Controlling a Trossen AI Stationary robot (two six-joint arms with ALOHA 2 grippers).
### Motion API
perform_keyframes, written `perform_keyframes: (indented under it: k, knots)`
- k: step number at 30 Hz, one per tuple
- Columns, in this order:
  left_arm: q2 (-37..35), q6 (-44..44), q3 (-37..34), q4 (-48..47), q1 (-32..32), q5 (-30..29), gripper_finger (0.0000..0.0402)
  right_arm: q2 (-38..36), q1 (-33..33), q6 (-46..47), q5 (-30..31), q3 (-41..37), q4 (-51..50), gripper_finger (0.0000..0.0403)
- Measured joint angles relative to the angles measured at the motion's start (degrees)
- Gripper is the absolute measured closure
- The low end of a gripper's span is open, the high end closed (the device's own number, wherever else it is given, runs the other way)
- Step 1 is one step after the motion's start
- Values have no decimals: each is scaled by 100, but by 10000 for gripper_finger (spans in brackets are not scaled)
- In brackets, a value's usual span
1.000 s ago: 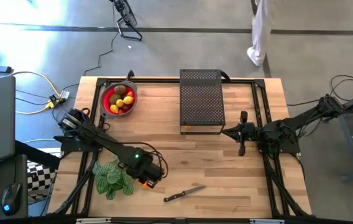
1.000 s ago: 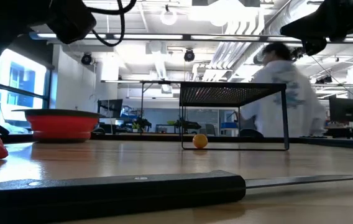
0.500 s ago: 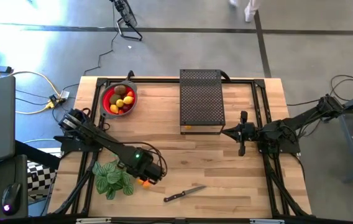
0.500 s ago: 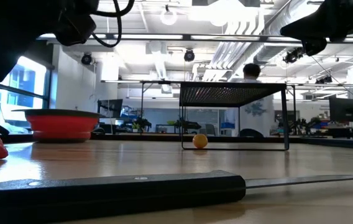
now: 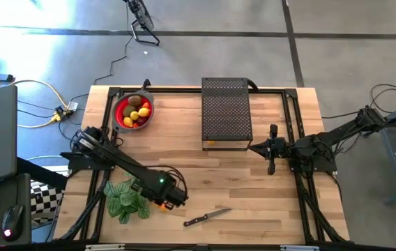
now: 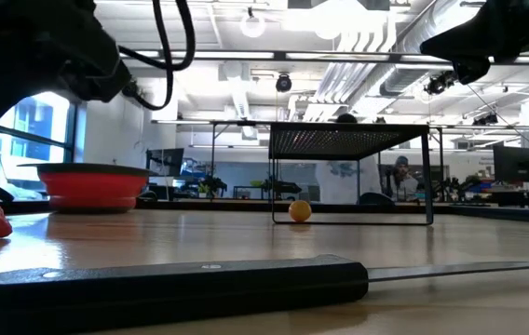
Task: Pick & Place Fruit
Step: Put the red strawberry into the strainer bowl
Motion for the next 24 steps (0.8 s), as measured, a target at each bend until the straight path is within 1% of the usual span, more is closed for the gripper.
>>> perform_keyframes:
  k: [5, 13, 24]
  knots:
    - [44, 5, -2, -190, -1, -27, 287, 1, -1, 1, 0, 0, -2, 400]
    - [69, -116, 0, -126, -28, -158, 287, 1, -1, 1, 0, 0, -6, 400]
    - [239, -148, 0, -96, -77, -165, 287, 2, -1, 2, 0, 0, -9, 400]
